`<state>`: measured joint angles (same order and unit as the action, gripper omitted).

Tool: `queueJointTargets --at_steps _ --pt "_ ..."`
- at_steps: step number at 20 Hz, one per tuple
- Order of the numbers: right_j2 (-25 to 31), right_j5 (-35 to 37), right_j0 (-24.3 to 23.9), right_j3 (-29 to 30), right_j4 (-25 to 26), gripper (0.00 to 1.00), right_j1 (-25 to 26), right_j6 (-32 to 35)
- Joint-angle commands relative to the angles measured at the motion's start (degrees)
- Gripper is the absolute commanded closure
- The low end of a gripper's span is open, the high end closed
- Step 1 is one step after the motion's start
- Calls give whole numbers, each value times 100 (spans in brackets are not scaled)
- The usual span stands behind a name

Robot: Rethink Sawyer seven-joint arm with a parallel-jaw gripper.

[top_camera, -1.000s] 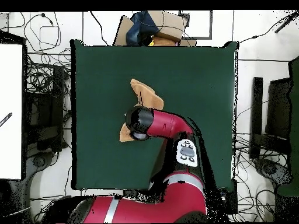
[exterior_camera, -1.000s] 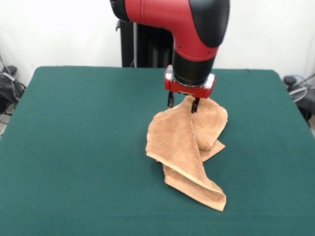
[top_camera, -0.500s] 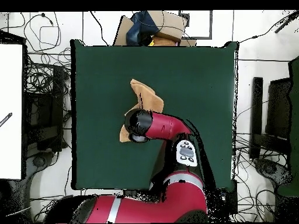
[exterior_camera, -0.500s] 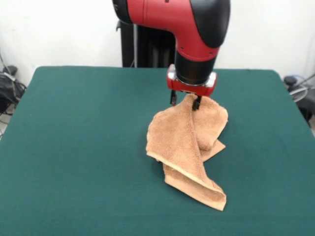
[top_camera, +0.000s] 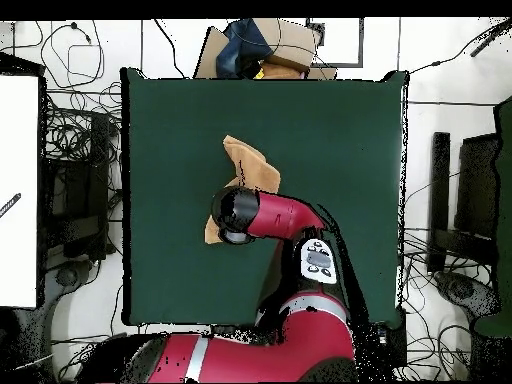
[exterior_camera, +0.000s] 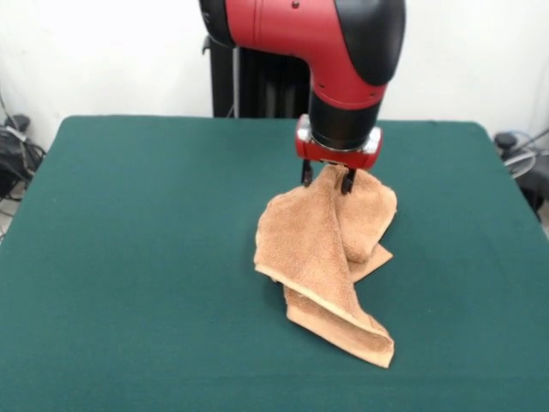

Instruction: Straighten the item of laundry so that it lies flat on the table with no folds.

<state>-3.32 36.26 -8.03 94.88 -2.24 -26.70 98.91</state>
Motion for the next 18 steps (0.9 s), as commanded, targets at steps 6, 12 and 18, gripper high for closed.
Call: queueJointTargets --at_steps 6,12,18 --pt "473 -507 32 -89 203 0 345 436" --pt "527 -686 -37 -28 252 0 342 336" --pt "618 -755 -137 123 253 100 294 240"
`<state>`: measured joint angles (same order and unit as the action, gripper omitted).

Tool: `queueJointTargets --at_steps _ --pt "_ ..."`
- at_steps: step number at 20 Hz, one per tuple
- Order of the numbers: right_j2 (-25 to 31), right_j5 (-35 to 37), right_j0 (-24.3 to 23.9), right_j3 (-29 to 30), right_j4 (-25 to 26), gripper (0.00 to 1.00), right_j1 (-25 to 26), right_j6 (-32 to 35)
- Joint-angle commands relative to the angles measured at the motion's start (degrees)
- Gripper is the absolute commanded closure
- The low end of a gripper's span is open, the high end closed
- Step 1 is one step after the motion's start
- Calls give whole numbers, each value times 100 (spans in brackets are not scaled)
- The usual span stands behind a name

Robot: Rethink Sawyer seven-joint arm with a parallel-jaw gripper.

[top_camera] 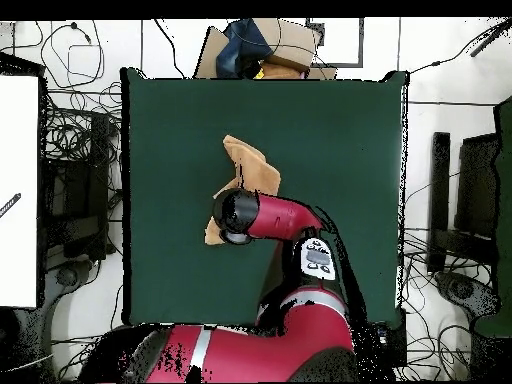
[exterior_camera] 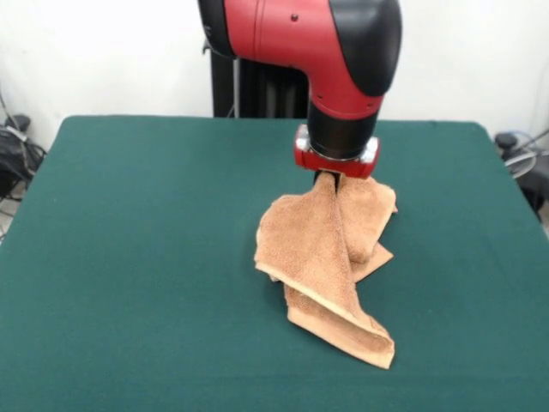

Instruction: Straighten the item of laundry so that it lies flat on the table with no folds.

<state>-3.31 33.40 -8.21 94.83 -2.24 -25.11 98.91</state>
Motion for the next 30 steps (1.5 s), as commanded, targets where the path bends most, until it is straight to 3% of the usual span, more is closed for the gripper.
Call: queueJointTargets --at_steps 1,11,13,18,22,30 --pt "622 -460 -124 137 260 100 126 224" --pt "772 -302 -296 275 307 100 -41 30" --pt "788 9 -312 286 248 100 -180 73" --pt "270 1125 242 117 -40 100 -590 930" --pt "239 1765 313 179 -313 100 -821 1277" --pt "-290 2115 995 610 -757 100 -1546 2197"
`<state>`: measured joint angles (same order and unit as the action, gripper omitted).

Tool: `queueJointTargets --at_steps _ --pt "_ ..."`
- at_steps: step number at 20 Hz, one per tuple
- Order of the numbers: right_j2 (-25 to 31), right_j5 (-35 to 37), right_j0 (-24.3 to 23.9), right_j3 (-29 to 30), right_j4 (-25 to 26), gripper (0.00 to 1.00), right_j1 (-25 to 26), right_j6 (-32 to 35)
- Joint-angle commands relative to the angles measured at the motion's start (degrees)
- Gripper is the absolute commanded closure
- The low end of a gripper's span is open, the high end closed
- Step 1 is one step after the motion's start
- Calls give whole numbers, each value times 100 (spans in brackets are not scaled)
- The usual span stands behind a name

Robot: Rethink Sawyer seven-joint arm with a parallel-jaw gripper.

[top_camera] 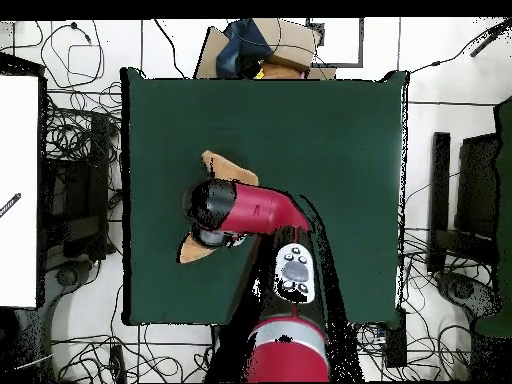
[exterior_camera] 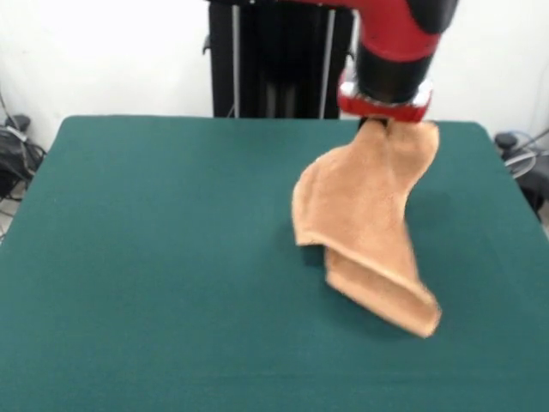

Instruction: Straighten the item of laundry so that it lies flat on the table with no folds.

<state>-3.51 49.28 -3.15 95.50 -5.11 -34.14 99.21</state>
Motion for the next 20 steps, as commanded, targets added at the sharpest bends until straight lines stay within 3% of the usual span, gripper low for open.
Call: queueJointTargets --at_steps 1,10,17,20 --pt "-341 571 567 530 -495 100 -661 2262" --pt "-656 579 984 889 -973 100 -1026 2669" --pt "-588 -38 733 1428 -1067 100 -1263 2174" --pt "-610 -237 528 1562 -857 100 -1327 1798"
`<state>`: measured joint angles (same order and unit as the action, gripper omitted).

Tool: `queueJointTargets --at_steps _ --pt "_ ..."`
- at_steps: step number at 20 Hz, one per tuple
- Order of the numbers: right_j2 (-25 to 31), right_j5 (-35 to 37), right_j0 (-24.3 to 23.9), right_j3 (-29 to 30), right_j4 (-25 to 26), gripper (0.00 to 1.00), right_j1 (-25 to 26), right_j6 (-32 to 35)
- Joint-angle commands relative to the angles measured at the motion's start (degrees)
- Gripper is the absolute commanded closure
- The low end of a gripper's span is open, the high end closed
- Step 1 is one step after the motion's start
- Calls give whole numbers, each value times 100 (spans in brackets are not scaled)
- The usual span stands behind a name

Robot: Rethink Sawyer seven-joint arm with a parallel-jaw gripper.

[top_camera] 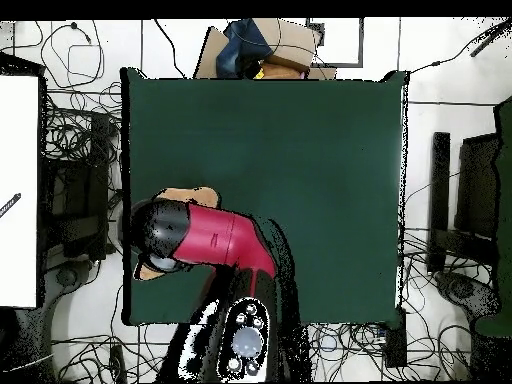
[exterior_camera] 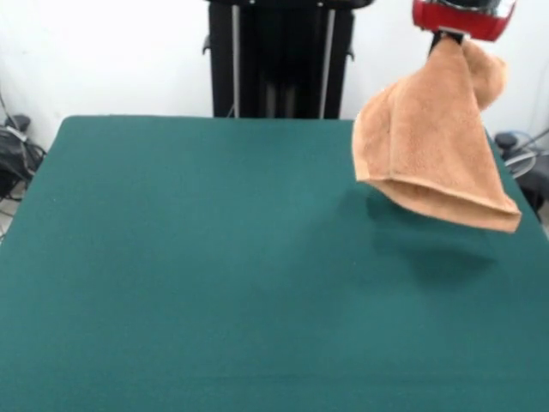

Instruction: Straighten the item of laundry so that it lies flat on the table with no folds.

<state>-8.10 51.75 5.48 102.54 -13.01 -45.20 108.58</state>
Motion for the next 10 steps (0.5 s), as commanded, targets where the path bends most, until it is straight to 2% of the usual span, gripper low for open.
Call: queueJointTargets --at_steps 1,4,7,10 --pt "-110 -650 -470 994 -27 100 -245 663" --pt "94 -1188 -1079 1343 148 100 -259 -89" --pt "196 -1585 -1531 1358 641 100 -182 -629" --pt "395 -2099 -1861 1533 1004 100 -183 -708"
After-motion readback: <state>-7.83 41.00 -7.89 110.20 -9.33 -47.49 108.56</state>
